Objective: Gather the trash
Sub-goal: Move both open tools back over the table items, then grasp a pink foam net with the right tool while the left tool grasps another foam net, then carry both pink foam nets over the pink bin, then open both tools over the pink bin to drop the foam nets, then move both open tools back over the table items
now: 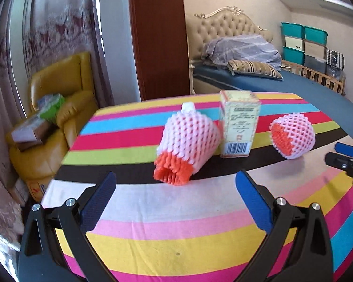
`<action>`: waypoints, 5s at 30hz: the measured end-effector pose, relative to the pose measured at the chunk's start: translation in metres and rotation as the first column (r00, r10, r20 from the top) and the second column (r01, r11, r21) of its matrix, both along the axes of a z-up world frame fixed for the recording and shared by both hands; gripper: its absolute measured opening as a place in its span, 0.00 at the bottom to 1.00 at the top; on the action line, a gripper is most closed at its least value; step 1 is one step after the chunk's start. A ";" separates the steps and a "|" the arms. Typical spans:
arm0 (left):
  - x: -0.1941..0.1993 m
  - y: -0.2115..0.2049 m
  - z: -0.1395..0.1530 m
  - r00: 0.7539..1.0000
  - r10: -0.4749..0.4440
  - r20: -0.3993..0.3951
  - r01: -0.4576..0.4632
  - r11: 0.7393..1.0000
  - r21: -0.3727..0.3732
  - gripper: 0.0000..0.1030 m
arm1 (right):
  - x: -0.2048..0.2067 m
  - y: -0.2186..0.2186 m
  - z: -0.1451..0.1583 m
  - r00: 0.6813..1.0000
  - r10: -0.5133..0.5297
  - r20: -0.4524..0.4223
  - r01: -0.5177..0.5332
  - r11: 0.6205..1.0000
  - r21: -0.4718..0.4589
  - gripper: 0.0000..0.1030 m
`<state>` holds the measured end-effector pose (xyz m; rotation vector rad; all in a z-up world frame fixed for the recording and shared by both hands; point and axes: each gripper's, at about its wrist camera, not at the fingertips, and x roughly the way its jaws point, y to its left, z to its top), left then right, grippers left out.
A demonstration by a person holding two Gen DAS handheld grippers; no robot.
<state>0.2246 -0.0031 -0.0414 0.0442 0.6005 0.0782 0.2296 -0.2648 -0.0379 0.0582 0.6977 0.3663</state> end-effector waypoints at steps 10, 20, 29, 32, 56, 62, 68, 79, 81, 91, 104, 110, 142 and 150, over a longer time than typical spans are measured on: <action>0.043 0.003 0.004 0.998 -0.032 -0.048 0.027 0.995 -0.096 0.95 | 0.051 0.028 -0.008 0.997 0.005 -0.077 -0.005 1.000 0.009 0.67; 0.104 -0.005 -0.016 0.988 -0.046 -0.149 0.031 0.994 -0.103 0.78 | 0.071 0.034 -0.011 0.996 0.007 -0.092 -0.008 1.000 -0.008 0.53; 0.088 -0.008 -0.011 0.994 -0.068 -0.089 0.054 0.986 -0.155 0.30 | 0.065 0.035 -0.005 0.999 0.019 -0.034 -0.020 1.000 -0.014 0.16; 0.075 -0.006 -0.006 0.997 -0.051 -0.061 0.040 0.985 -0.167 0.30 | 0.055 0.035 -0.003 1.000 0.023 -0.013 -0.023 1.000 -0.008 0.15; -0.021 -0.054 -0.009 0.995 -0.100 -0.005 0.099 0.986 -0.133 0.31 | -0.028 0.011 -0.003 0.999 0.046 0.016 -0.047 0.999 0.007 0.15; -0.032 -0.072 -0.008 0.992 -0.127 0.010 0.127 0.984 -0.122 0.31 | -0.047 0.005 -0.003 0.998 0.050 0.030 -0.050 0.999 0.001 0.15; -0.039 -0.091 -0.009 0.985 -0.175 0.004 0.174 0.979 -0.109 0.31 | -0.063 -0.009 -0.002 0.999 0.031 0.042 -0.032 0.999 0.006 0.15; -0.047 -0.150 -0.001 0.954 -0.299 0.025 0.300 0.952 -0.059 0.31 | -0.096 -0.054 0.010 0.993 -0.056 0.106 0.055 0.998 0.011 0.15; -0.048 -0.161 0.000 0.946 -0.322 0.031 0.323 0.945 -0.051 0.31 | -0.100 -0.065 0.011 0.990 -0.079 0.114 0.077 0.997 0.018 0.15; -0.042 -0.219 0.007 0.903 -0.429 0.030 0.430 0.901 -0.056 0.31 | -0.113 -0.119 0.011 0.970 -0.206 0.131 0.201 0.978 0.052 0.15; -0.031 -0.317 0.011 0.807 -0.590 0.021 0.591 0.806 -0.036 0.31 | -0.132 -0.211 0.014 0.900 -0.410 0.150 0.403 0.912 0.078 0.15; -0.026 -0.372 0.008 0.750 -0.662 0.006 0.661 0.749 -0.050 0.31 | -0.146 -0.255 0.011 0.858 -0.488 0.160 0.485 0.872 0.062 0.15; 0.058 -0.550 0.014 0.673 -0.740 0.006 0.733 0.666 -0.139 0.92 | -0.175 -0.398 -0.022 0.728 -0.671 0.142 0.678 0.735 -0.002 0.61; 0.043 -0.432 0.012 0.765 -0.643 0.016 0.637 0.754 -0.157 0.95 | -0.177 -0.359 -0.005 0.773 -0.615 0.158 0.621 0.784 0.016 0.61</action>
